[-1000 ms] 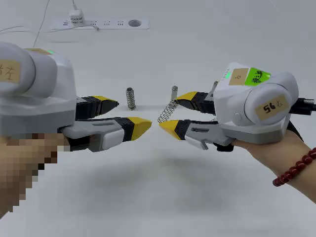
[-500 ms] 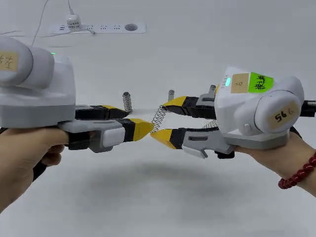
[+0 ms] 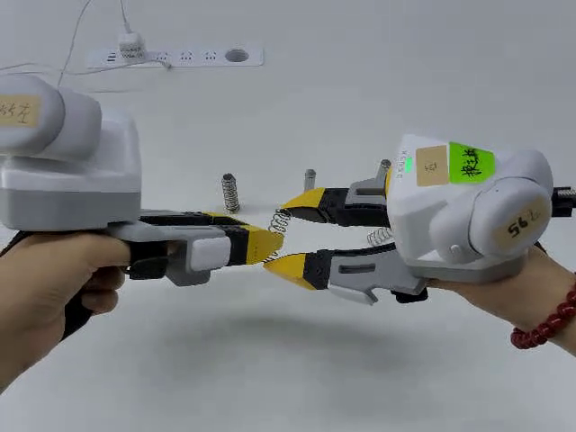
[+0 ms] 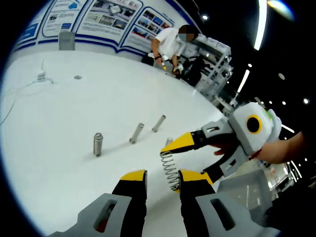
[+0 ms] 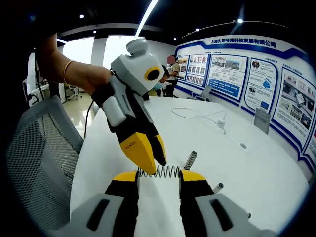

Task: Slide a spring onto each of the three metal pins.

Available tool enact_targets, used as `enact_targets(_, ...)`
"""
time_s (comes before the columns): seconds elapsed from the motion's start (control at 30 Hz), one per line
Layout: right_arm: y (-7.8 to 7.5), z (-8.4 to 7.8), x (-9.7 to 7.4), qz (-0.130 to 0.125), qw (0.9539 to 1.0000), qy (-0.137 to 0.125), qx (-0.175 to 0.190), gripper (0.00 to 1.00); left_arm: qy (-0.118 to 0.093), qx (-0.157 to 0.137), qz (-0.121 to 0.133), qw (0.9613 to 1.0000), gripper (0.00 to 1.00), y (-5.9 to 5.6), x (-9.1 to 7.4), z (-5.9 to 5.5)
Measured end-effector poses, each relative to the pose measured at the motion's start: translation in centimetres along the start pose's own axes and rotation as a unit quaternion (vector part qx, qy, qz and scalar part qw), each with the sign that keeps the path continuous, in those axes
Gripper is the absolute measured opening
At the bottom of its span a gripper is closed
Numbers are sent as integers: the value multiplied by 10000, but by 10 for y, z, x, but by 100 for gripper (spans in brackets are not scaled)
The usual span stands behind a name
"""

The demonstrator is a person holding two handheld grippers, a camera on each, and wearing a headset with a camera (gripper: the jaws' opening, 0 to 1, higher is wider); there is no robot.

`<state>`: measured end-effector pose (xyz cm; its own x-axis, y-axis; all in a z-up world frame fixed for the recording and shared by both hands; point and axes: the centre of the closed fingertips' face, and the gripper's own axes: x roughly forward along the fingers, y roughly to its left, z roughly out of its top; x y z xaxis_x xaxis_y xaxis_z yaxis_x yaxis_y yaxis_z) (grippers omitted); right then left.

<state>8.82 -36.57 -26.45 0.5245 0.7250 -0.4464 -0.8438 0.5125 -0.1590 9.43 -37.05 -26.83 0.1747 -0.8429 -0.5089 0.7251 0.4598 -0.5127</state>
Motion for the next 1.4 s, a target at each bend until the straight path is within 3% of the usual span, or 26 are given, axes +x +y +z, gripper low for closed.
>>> enact_targets(0.7, 6, -2, 0, 149, 9995, 58, -281, 32, 148, -266, -155, 9994, 16, -9, 7, -4)
enact_targets(0.83, 6, -3, 0, 164, 9992, 97, -351, 32, 165, -481, -249, 9984, 13, -12, 9, -5)
enact_targets(1.4, 6, -4, -2, 153, 9991, 115, -382, 34, 190, -1050, -229, 9940, 11, -11, 11, -6)
